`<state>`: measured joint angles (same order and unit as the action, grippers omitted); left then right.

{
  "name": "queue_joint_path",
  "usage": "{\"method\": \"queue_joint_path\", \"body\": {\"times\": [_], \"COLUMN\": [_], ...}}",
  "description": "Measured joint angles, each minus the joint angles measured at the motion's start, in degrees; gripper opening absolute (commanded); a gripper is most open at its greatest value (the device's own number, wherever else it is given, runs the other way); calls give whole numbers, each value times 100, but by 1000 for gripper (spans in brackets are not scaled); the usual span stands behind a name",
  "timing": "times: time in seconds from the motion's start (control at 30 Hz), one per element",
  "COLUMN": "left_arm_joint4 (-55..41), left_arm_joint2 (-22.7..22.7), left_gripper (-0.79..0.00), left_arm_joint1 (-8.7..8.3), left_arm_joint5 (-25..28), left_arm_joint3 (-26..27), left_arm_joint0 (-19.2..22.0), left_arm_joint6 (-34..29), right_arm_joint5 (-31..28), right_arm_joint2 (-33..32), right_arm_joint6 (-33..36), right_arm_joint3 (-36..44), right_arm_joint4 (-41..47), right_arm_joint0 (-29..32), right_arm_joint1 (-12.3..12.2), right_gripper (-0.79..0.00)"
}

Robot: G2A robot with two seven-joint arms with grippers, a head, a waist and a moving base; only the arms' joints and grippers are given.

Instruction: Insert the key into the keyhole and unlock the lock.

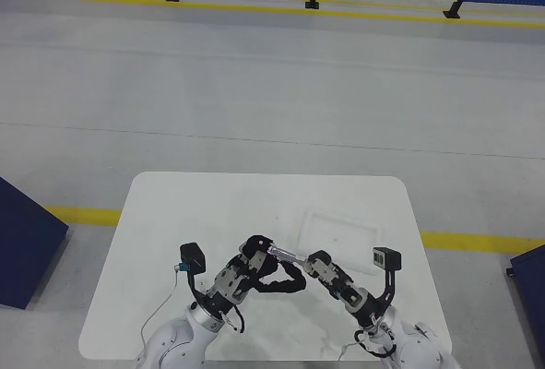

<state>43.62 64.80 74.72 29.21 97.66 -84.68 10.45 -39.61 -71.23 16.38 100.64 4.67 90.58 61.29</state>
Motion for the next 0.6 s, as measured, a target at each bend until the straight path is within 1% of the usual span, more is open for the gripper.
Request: {"method": "queue_joint_path", "body": {"times": [0.07, 0.13, 0.17, 0.2, 0.6], "left_arm_joint4": [0, 0, 0, 0, 0], "left_arm_joint2": [0, 0, 0, 0, 0], "left_gripper": [-785, -785, -785, -785, -785], "left_arm_joint1": [0, 0, 0, 0, 0], "left_arm_joint5": [0, 0, 0, 0, 0], "left_arm_joint3": [0, 0, 0, 0, 0], "left_arm_joint0": [0, 0, 0, 0, 0], "left_arm_joint6": [0, 0, 0, 0, 0], "right_arm_joint5": [-12, -21, -21, -19, 66], "right_arm_joint2": [-28, -47, -50, -52, 22], "right_arm_joint6": [28, 64, 82, 104, 201], "right_arm_joint3": [5, 13, 15, 16, 104], "right_arm_joint4": [17, 26, 27, 28, -86], "right_arm_joint0": [22, 40, 46, 50, -31], "right_arm_joint1": [-1, 0, 1, 3, 44], "right_gripper": [-539, -659, -773, -785, -785]}}
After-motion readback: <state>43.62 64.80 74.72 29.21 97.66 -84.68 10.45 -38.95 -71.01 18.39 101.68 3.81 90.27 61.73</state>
